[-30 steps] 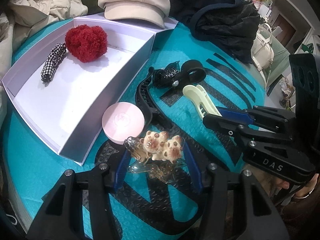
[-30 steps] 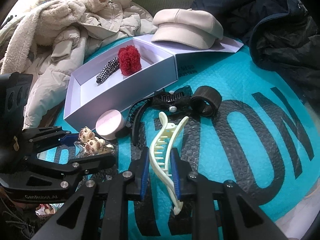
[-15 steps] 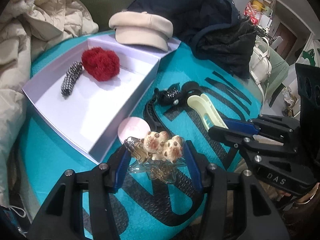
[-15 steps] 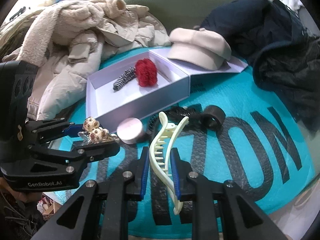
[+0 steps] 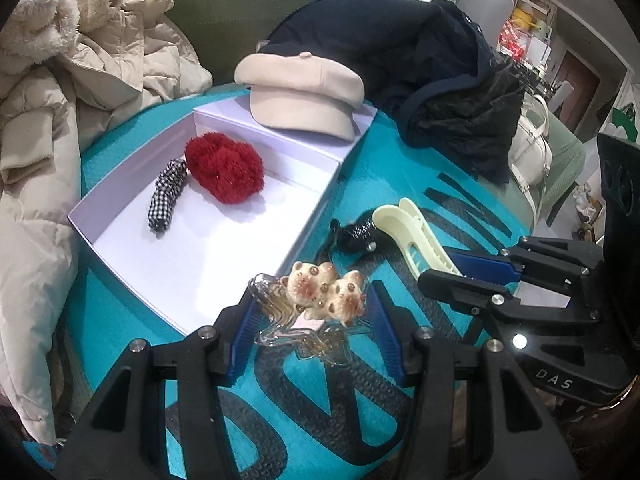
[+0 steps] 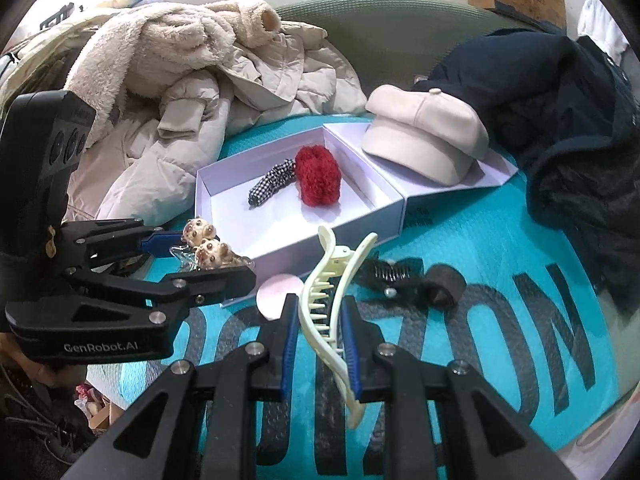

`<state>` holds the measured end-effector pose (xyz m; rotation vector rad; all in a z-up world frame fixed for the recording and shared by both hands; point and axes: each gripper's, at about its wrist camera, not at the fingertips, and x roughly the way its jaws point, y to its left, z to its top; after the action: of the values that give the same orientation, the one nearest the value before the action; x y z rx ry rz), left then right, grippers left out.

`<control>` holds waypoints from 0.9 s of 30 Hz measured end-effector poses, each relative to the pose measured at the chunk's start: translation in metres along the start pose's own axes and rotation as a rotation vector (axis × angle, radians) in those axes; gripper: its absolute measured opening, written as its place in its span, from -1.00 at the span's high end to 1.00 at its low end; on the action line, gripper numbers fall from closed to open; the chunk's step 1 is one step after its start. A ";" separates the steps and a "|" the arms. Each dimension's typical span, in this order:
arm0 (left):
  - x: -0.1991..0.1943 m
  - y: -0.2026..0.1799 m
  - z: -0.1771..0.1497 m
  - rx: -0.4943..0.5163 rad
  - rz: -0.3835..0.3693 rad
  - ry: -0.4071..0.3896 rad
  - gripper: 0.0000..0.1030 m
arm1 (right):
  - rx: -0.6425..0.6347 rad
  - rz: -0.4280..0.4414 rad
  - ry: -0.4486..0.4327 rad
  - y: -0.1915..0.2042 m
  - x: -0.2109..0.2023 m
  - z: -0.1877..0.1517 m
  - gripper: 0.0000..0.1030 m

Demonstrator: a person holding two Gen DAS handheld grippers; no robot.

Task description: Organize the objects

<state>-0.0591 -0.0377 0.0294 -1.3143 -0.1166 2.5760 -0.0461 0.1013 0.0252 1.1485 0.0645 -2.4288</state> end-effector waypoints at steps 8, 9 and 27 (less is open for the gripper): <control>0.016 0.016 0.023 -0.026 0.008 0.024 0.01 | -0.051 0.019 0.014 -0.001 0.017 0.020 0.61; 0.019 0.018 0.026 -0.025 0.011 0.026 0.01 | -0.055 0.019 0.017 -0.002 0.020 0.022 0.61; 0.051 0.078 0.073 -0.079 0.109 0.038 0.01 | -0.111 0.097 0.002 -0.008 0.073 0.079 0.61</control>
<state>-0.1607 -0.0968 0.0180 -1.4344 -0.1460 2.6598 -0.1471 0.0632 0.0213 1.0797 0.1401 -2.3091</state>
